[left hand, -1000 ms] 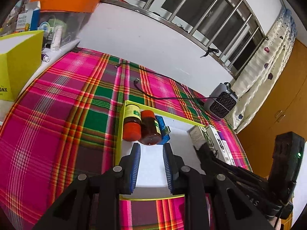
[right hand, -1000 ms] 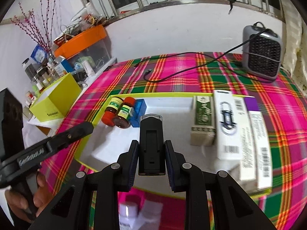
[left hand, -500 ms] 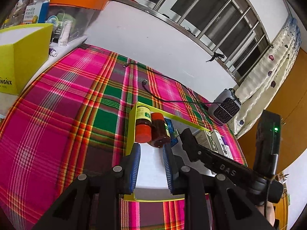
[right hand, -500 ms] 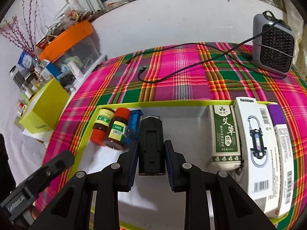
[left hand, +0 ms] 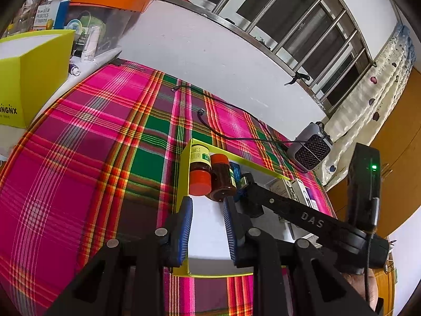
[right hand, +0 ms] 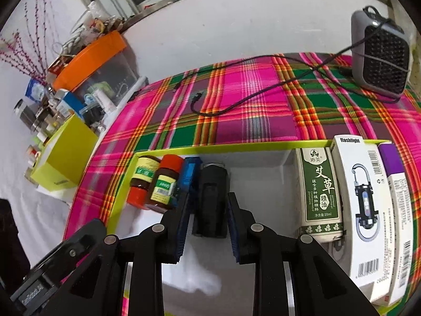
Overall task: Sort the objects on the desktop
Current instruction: 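Lower the black item beside the blue stick in the tray and open the right tool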
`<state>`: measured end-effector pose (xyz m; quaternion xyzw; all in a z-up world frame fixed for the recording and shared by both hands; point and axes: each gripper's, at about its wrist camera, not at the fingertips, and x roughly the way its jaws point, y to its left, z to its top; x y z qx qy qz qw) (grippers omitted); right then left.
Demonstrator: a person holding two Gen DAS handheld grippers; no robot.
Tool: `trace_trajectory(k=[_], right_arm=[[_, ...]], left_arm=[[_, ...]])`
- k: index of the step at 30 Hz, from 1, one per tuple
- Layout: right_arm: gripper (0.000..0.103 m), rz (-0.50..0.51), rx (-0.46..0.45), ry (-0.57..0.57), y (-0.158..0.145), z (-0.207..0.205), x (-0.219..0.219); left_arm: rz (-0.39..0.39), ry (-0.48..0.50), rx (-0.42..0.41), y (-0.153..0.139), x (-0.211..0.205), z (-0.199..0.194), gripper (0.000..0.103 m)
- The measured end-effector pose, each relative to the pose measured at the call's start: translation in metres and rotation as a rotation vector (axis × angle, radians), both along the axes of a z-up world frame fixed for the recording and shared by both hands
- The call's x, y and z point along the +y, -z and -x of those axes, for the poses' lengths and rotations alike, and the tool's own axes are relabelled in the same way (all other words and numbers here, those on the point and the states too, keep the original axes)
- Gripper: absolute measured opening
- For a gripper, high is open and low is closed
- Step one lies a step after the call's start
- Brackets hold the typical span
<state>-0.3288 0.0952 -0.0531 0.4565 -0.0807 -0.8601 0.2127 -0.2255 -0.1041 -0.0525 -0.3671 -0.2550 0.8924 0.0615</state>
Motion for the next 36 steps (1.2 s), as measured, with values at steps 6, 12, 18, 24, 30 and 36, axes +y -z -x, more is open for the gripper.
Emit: trace_trajectory(k=[6, 12, 18, 24, 30, 36], right_arm=[[0.021, -0.053, 0.025, -0.023, -0.002, -0.011, -0.002], [0.013, -0.046, 0.028, -0.014, 0.000, -0.001, -0.003], [0.013, -0.053, 0.040, -0.019, 0.001, 0.004, -0.003], [0.015, -0.079, 0.055, -0.036, -0.007, -0.013, -0.002], [0.015, -0.122, 0.024, -0.063, 0.001, -0.027, -0.004], [0.015, -0.134, 0.029, -0.068, 0.005, -0.020, -0.005]], left_arm=[[0.000, 0.001, 0.000, 0.000, 0.000, 0.000, 0.024], [0.002, 0.001, 0.001, 0.000, 0.000, 0.000, 0.024], [0.004, 0.002, 0.002, -0.001, 0.000, 0.000, 0.024], [0.002, 0.002, 0.002, -0.001, 0.001, -0.001, 0.024], [-0.001, 0.006, 0.001, -0.001, 0.001, 0.000, 0.024], [0.004, 0.017, -0.011, 0.002, 0.005, 0.000, 0.024]])
